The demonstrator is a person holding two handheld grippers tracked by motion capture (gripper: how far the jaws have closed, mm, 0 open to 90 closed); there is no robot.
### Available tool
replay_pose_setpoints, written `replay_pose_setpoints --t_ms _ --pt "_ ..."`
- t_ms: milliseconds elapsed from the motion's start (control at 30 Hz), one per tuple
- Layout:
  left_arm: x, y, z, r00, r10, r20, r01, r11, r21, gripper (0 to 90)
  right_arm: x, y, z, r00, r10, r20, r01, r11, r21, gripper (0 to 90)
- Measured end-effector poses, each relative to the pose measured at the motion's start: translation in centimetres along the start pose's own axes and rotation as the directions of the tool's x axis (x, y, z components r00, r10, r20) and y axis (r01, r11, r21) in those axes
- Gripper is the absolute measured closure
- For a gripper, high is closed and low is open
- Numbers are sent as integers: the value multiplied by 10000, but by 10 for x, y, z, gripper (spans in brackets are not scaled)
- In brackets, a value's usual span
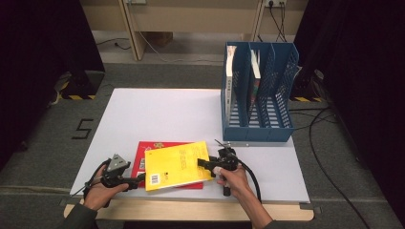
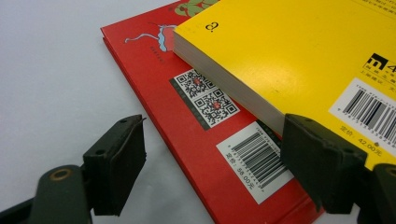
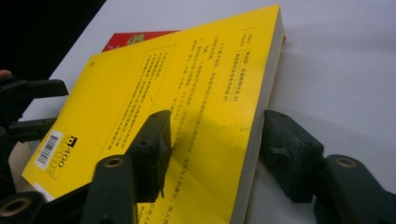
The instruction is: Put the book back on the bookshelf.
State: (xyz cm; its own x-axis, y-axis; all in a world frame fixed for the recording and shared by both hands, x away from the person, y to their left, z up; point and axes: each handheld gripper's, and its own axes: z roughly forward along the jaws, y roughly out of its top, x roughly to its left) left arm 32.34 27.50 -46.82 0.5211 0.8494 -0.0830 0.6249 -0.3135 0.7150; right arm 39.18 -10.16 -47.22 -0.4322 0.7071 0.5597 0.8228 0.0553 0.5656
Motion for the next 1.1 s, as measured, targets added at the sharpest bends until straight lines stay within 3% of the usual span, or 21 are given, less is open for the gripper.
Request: replay_pose_setpoints --t_ms 133,400,667,733,1100 --pt "0 0 0 10000 39 -61 -39 10000 -1 205 1 5 -8 9986 -94 -514 82 9997 -238 537" --pt "0 0 1 10000 3 -69 -3 10000 -36 193 12 24 -18 9952 -522 -828 528 9986 41 573" --pt "0 -1 1 9999 39 -99 -39 10000 -65 191 24 43 -29 9858 -1160 -1213 1166 9932 -23 615" --pt "0 -1 1 9999 39 -111 -40 10000 -80 191 27 47 -31 9840 -1114 -1391 1126 9936 7 617" --pt "1 -1 1 9998 100 -183 -103 9998 -180 173 58 74 -42 9679 -1952 -1583 2027 9787 321 653"
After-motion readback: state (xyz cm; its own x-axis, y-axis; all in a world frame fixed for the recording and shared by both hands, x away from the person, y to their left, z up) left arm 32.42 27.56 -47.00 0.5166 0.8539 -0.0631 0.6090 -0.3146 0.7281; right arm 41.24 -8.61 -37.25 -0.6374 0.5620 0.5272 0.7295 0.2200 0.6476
